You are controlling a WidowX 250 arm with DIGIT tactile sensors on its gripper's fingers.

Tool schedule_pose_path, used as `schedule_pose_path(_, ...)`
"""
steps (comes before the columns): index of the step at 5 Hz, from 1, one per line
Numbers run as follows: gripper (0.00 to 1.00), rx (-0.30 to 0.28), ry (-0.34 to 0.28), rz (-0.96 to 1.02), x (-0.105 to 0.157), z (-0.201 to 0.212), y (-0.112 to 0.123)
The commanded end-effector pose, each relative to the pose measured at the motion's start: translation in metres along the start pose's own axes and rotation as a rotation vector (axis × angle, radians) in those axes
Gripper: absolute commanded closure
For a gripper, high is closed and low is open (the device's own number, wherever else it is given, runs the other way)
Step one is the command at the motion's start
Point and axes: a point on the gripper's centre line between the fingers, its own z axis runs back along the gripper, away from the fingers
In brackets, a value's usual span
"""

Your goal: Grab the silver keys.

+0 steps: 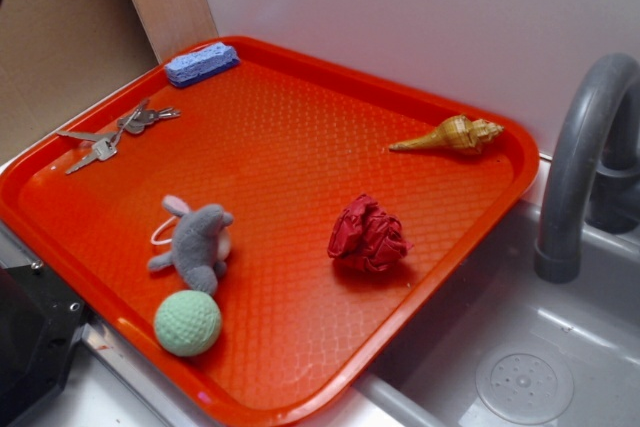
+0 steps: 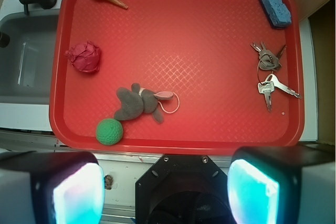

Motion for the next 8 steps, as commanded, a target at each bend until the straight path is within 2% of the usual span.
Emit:
schedule_pose_path(1,0.00,0.000,0.000,0.000,0.000,0.000,0.000)
schedule_pose_path(3,0.00,0.048,-0.027,0.108,0.061,-0.050,0.078)
schedule_pose_path(4,0.00,0.133,-0.060,0.139,0.057,-0.069,0.117)
schedule_pose_path(5,0.00,0.246,-0.086,0.157,0.042,-0.089,0.125)
schedule_pose_path(6,0.00,0.327,-0.156,0.137,0.033,-0.112,0.121)
schedule_pose_path(7,0.00,0.375,-0.198,0.133,0.038,-0.122,0.119)
schedule_pose_path(8,0.00,0.372,-0.164,0.151,0.055,-0.140,0.138)
